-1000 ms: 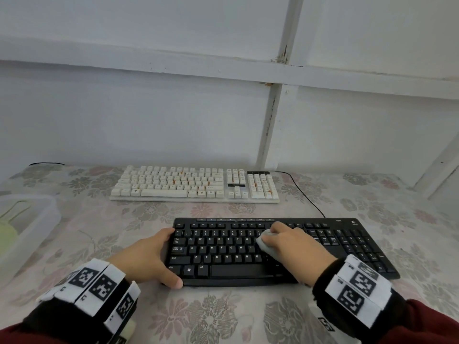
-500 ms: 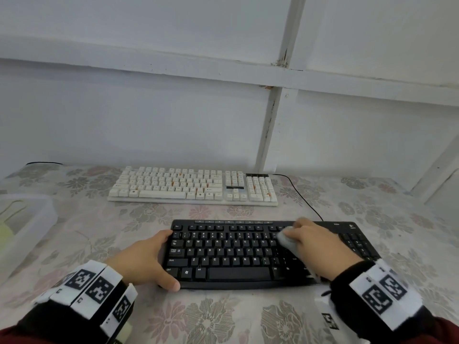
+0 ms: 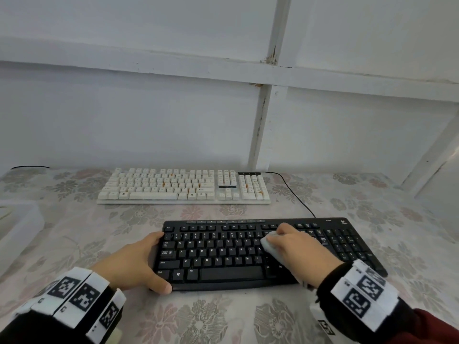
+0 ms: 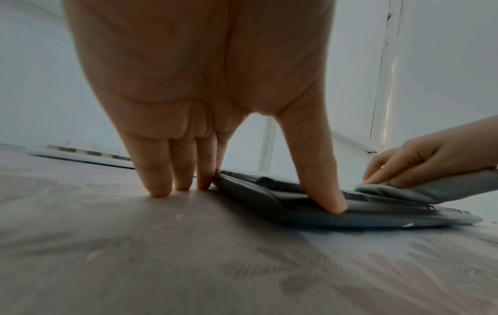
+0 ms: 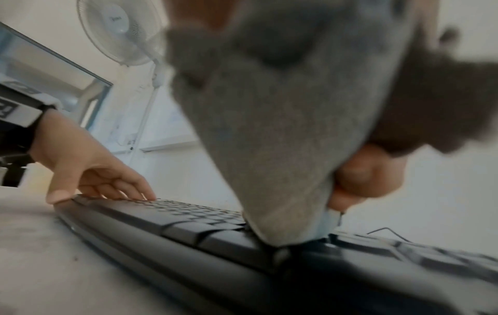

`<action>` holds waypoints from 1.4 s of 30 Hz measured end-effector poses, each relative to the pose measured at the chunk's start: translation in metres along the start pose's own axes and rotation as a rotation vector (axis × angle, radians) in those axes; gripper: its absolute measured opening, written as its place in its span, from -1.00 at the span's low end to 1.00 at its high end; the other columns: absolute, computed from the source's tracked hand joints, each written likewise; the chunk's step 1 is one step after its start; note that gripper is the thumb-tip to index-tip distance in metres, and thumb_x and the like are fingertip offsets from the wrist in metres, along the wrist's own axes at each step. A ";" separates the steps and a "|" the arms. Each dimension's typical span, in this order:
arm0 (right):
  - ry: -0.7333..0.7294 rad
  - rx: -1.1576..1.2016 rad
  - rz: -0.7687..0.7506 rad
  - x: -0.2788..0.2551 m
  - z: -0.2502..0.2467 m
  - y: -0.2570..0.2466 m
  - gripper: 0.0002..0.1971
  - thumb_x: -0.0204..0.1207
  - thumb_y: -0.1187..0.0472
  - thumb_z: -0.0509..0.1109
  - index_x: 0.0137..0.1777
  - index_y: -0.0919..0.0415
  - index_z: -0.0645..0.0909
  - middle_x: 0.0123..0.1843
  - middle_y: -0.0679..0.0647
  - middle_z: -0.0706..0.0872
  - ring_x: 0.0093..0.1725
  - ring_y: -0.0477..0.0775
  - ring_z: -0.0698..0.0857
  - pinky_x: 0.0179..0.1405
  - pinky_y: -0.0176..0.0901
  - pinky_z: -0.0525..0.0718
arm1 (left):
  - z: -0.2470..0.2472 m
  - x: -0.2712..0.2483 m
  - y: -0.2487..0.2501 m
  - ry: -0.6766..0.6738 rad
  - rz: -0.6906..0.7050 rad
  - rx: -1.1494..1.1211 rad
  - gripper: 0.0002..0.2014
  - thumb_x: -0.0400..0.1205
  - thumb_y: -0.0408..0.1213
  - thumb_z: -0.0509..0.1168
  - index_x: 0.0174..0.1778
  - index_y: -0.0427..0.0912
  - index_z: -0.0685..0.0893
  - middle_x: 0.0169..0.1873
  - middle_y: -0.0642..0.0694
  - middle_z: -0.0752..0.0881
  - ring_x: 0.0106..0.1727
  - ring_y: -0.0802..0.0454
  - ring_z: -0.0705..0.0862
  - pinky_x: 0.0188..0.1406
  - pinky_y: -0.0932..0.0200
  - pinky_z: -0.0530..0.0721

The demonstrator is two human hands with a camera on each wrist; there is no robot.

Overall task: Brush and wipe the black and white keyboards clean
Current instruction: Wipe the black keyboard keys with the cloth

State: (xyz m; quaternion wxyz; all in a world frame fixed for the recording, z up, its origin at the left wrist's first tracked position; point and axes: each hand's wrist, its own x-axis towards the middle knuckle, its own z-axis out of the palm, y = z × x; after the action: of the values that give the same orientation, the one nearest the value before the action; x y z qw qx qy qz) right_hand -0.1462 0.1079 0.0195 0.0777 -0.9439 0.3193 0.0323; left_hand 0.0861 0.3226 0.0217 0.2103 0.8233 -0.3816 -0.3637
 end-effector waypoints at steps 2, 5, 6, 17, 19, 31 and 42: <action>-0.033 0.057 0.047 -0.002 -0.003 0.011 -0.92 0.62 0.16 0.16 -0.09 0.01 0.45 -0.06 -0.05 0.39 -0.14 0.03 0.48 -0.07 -0.05 0.54 | 0.001 0.000 0.000 0.001 0.001 -0.002 0.09 0.24 -0.19 0.64 0.59 0.05 0.09 0.21 0.24 0.41 0.27 0.19 0.42 0.20 0.29 0.36; -0.051 -0.004 0.060 -0.001 -0.009 0.024 -0.74 0.66 0.21 0.14 0.24 0.14 0.60 0.04 0.03 0.39 -0.09 0.00 0.42 0.00 -0.13 0.52 | 0.001 0.001 0.000 0.000 0.002 -0.003 0.08 0.25 -0.20 0.64 0.59 0.05 0.09 0.20 0.24 0.41 0.27 0.19 0.42 0.21 0.29 0.36; -0.034 0.007 0.076 -0.003 -0.013 0.027 -0.71 0.67 0.20 0.14 0.25 0.24 0.62 0.02 0.02 0.39 -0.11 -0.02 0.41 -0.05 -0.20 0.47 | 0.001 0.002 -0.001 -0.001 0.001 -0.005 0.09 0.24 -0.19 0.64 0.59 0.05 0.09 0.20 0.24 0.41 0.27 0.18 0.42 0.22 0.28 0.37; 0.007 0.036 0.156 -0.017 -0.017 0.046 -0.76 0.64 0.05 0.20 0.11 0.13 0.63 0.08 0.03 0.48 0.02 0.05 0.62 0.03 -0.17 0.51 | 0.002 0.005 -0.007 -0.001 -0.003 -0.004 0.16 0.20 -0.14 0.65 0.62 0.04 0.04 0.47 0.14 0.39 0.33 0.16 0.43 0.26 0.27 0.38; 0.009 0.002 0.177 -0.016 -0.016 0.044 -0.76 0.62 0.04 0.24 0.04 0.18 0.63 0.06 0.03 0.48 0.01 0.08 0.64 -0.04 -0.15 0.51 | 0.002 0.006 -0.008 -0.006 0.003 -0.011 0.19 0.17 -0.13 0.66 0.62 0.04 0.04 0.48 0.14 0.39 0.35 0.15 0.43 0.26 0.27 0.37; -0.126 -0.113 0.344 -0.008 -0.037 0.077 -0.60 0.59 0.13 0.26 -0.48 0.00 0.27 -0.41 -0.09 0.35 -0.27 0.02 0.47 -0.44 -0.43 0.26 | 0.000 0.005 -0.007 -0.030 0.022 -0.018 0.37 -0.18 0.12 0.54 0.61 0.05 0.06 0.47 0.15 0.40 0.43 0.10 0.42 0.37 0.21 0.37; -0.151 -0.043 0.166 0.003 -0.034 0.056 -0.86 0.56 0.21 0.29 -0.14 -0.06 0.43 -0.13 -0.01 0.51 -0.14 0.01 0.46 -0.33 -0.53 0.30 | 0.002 0.010 -0.012 -0.018 0.024 -0.035 0.35 -0.10 0.06 0.60 0.62 0.04 0.05 0.48 0.12 0.38 0.45 0.11 0.39 0.34 0.24 0.35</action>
State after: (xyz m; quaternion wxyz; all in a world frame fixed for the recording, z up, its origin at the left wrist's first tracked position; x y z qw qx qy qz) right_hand -0.1778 0.0566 0.0457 0.0782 -0.9105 0.3889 0.1167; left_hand 0.0945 0.3223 0.0089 0.2257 0.8117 -0.3868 -0.3751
